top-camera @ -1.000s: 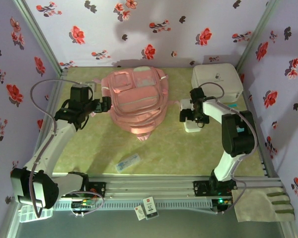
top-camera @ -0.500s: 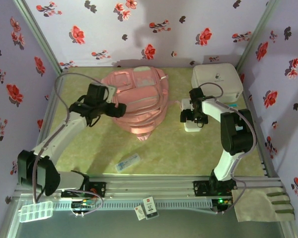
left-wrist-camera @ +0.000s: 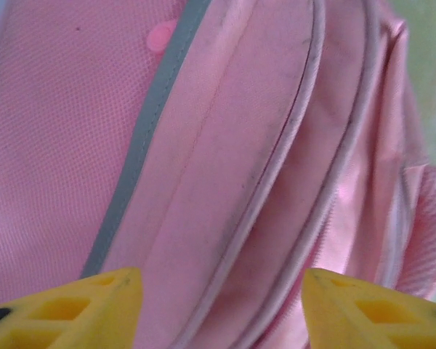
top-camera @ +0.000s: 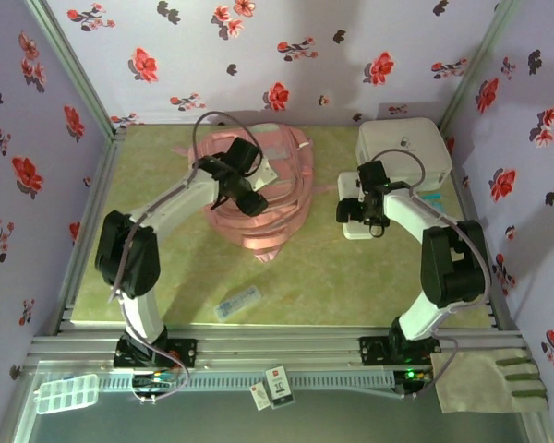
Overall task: Pack the student bag
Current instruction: Pick up the glasses case from the middle-right of the table, then open the student bag at the top-center of the table.
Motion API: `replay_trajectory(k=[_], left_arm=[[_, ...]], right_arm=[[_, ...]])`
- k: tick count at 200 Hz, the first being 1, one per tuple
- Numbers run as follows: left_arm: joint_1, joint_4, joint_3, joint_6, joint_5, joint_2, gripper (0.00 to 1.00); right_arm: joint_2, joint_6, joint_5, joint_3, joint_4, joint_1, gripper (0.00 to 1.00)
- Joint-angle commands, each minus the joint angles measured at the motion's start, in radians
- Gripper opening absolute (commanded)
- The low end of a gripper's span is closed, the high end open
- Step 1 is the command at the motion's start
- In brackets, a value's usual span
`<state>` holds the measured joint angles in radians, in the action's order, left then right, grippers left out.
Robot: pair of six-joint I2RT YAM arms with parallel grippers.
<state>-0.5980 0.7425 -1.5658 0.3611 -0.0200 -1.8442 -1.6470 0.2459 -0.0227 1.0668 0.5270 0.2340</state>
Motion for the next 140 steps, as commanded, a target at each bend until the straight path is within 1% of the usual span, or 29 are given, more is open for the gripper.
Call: replay_trajectory(k=[1,14,30,60,81,105,111,130,140], left_arm=[[-0.005,0.14,-0.101,0.126,0.041,-0.07,0.54],[-0.006,0.169,-0.145,0.149,0.039,-0.111,0.53],[-0.007,0.245,-0.192,0.177,0.028,-0.151,0.53],[-0.006,0.281,-0.266,0.217,0.021,-0.223,0.54],[-0.007,0.294,-0.321,0.22,0.038,-0.272,0.5],[-0.006,0.269,-0.35,0.216,0.081,-0.291,0.35],[-0.006,0.266,-0.355,0.213,0.081,-0.289,0.29],[-0.008,0.299,-0.399,0.196,0.011,-0.278,0.13],[-0.007,0.314,-0.418,0.183,-0.017,-0.267,0.07]], right_arm=[[0.031,0.015,-0.031,-0.01,-0.018,0.005,0.82],[0.035,0.016,-0.035,-0.01,-0.021,0.005,0.82],[0.042,0.016,-0.039,-0.013,-0.022,0.005,0.82],[0.052,0.019,-0.056,-0.016,-0.03,0.005,0.82],[0.057,0.021,-0.061,-0.017,-0.03,0.005,0.82],[0.067,0.023,-0.062,-0.022,-0.029,0.004,0.82],[0.07,0.023,-0.061,-0.023,-0.031,0.004,0.82],[0.074,0.023,-0.069,-0.025,-0.034,0.005,0.82],[0.072,0.023,-0.084,-0.029,-0.041,0.005,0.82]])
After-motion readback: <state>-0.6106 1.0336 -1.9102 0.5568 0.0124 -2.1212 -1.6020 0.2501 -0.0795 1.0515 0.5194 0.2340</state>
